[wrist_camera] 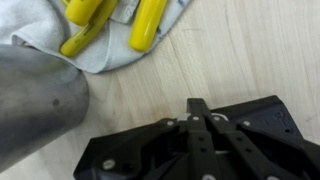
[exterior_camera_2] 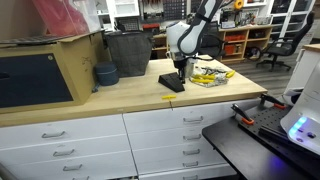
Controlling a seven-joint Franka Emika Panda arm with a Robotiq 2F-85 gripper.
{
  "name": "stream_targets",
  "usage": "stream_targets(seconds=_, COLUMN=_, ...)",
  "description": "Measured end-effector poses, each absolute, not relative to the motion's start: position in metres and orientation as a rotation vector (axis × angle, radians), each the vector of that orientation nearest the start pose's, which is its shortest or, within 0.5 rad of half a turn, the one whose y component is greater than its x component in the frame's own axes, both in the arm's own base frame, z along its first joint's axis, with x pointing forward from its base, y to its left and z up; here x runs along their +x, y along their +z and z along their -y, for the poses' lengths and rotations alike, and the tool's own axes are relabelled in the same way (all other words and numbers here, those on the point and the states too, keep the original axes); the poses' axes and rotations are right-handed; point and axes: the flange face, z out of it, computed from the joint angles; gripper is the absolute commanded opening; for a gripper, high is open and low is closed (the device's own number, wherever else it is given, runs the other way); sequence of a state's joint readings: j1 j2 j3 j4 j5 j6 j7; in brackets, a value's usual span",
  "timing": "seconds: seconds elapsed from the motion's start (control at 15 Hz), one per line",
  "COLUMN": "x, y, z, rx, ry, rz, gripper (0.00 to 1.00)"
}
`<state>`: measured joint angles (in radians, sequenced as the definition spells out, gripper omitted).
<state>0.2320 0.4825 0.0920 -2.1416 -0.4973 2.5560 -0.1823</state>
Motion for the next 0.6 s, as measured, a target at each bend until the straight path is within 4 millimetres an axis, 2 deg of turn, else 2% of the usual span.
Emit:
stream_targets(seconds=0.47, x=0.528, y=0.178, z=-0.203, rx=-2.99, ry=0.002, rz=1.601, gripper=0.0)
stream_targets(seconds=0.53, x=0.525, y=0.18, z=-0.207, rx=-2.972, ry=0.0, rz=1.612, gripper=0.18)
stream_targets(seconds=0.6, x=0.521, y=0.183, z=-0.212, rx=-2.951, ry=-0.001, rz=1.626, gripper=0.27)
